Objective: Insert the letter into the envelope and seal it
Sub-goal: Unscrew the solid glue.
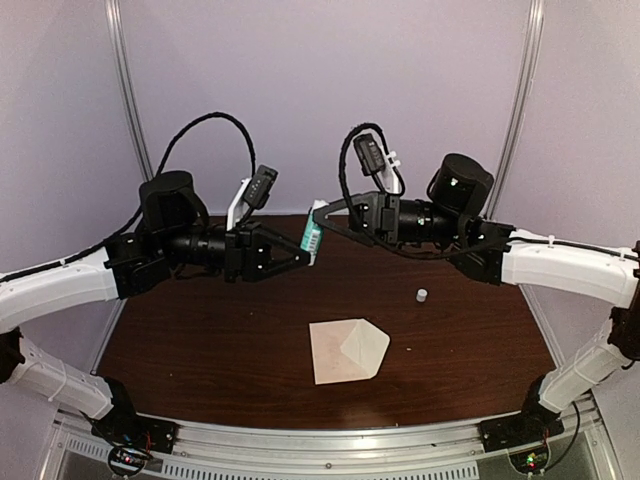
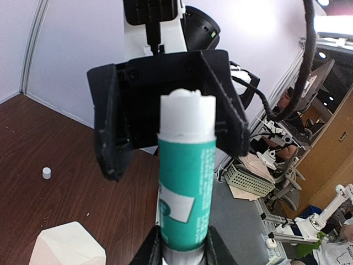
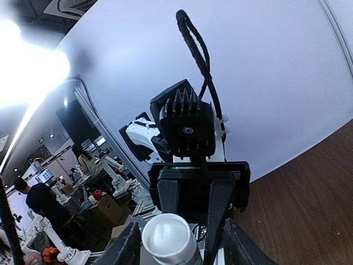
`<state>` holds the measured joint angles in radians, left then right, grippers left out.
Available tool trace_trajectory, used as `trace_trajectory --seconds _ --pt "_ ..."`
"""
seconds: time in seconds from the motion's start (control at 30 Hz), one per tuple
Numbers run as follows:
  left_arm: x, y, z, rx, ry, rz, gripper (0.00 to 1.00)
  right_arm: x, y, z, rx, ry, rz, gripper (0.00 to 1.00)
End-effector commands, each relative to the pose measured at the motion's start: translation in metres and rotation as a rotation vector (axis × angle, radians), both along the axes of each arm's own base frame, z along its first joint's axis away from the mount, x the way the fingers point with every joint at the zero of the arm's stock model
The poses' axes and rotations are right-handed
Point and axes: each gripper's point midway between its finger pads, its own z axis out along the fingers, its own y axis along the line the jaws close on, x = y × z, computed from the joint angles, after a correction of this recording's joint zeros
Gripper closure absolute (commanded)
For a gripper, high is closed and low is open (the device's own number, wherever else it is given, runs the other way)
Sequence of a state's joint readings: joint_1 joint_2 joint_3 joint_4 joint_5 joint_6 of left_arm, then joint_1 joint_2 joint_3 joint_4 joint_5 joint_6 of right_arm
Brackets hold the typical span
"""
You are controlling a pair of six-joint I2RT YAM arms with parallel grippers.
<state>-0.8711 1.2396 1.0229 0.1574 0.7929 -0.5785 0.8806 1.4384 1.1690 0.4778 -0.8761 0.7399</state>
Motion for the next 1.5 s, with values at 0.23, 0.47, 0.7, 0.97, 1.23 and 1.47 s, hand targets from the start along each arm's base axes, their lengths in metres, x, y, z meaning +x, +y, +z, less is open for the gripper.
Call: trace_trajectory --seconds 0.23,0.47,0.7,0.97,1.23,1.47 --pt "0.009 -0.003 0.018 -0.076 -0.022 0.035 0.95 -0.018 -0.009 0.024 0.082 -0.063 0.055 0.84" --pt "0.028 -0.004 0.004 -0.019 -0.033 0.147 0.96 0.005 -0.008 0.009 0.029 -0.013 -0.081 1.0" --pt "0.07 0.005 -0.024 0.095 -0.008 0.396 0.96 0.038 -0.004 -0.015 -0.096 0.033 -0.251 1.0" --pt "0.091 0.008 -0.042 0.173 0.018 0.502 0.97 0.086 -0.012 -0.061 -0.355 0.123 -0.516 1.0" --pt "0.099 0.003 -0.057 0.21 0.054 0.519 0.97 0.112 -0.02 -0.085 -0.458 0.189 -0.665 1.0" --pt "0.104 -0.002 -0.052 0.201 0.054 0.525 0.98 0.118 -0.028 -0.079 -0.466 0.159 -0.736 0.99"
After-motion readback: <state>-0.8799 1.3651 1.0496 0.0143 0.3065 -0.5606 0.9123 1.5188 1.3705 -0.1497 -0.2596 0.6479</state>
